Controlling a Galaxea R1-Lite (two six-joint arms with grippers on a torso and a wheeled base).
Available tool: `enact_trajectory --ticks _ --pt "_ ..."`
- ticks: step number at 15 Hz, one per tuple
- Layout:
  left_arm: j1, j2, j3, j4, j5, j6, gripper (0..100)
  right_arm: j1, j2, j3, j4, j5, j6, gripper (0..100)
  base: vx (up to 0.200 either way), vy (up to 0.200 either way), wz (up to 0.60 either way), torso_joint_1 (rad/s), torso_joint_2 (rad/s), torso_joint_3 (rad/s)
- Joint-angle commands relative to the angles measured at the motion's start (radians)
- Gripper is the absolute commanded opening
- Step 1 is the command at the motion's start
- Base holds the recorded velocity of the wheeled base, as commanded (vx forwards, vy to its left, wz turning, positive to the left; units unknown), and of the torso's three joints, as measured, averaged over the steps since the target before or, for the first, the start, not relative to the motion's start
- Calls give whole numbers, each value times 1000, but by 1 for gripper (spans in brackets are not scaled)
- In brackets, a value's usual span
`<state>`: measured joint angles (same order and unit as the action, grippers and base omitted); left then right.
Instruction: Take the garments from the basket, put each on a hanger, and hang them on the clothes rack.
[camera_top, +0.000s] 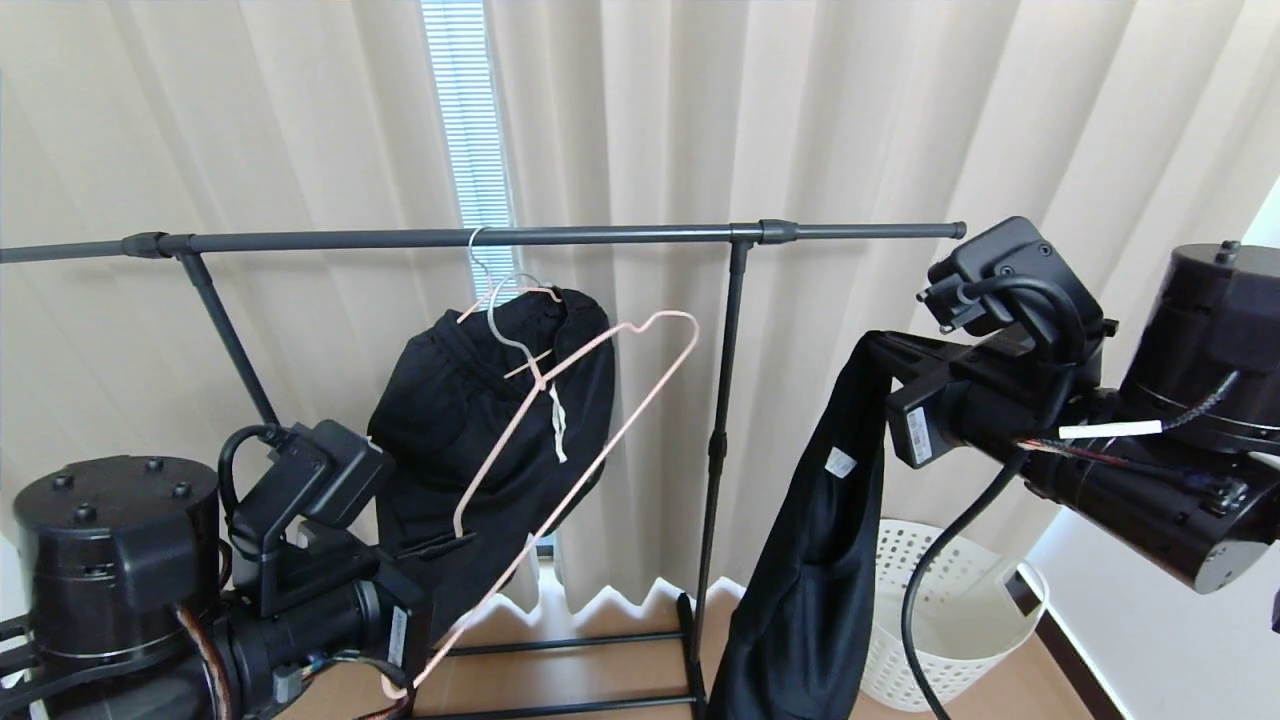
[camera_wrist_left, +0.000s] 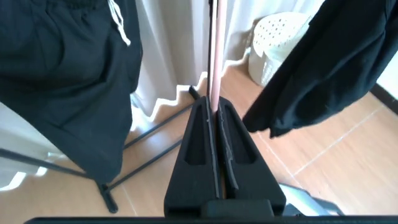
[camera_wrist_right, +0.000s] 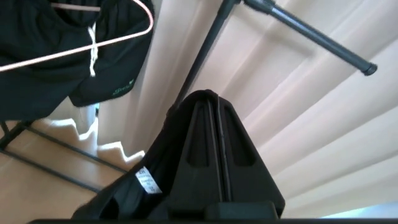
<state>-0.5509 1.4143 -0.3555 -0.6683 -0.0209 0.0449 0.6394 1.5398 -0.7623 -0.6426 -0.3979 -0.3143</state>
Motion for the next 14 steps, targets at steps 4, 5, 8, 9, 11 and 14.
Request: enact_trajectory --ticks 4,5,8,9,11,14 --pt "-11 -3 67 -10 -85 9 0 -60 75 -35 -6 -39 -2 0 0 0 0 0 0 0" --pt "-14 -1 76 -11 -113 15 0 -64 75 -38 -6 -39 -2 0 0 0 0 0 0 0" --pt "-17 -3 113 -25 -154 55 0 -106 91 -58 -8 -41 -2 0 0 0 0 0 0 0" --pt "-17 0 127 -37 -168 61 0 -112 97 -64 -26 -41 -2 0 0 0 0 0 0 0" --pt "-17 -1 133 -54 -192 59 0 -118 128 -64 -74 -50 -3 0 0 0 0 0 0 0" --pt "-17 -8 152 -76 -231 59 0 -118 149 -68 -100 -91 -3 0 0 0 0 0 0 0"
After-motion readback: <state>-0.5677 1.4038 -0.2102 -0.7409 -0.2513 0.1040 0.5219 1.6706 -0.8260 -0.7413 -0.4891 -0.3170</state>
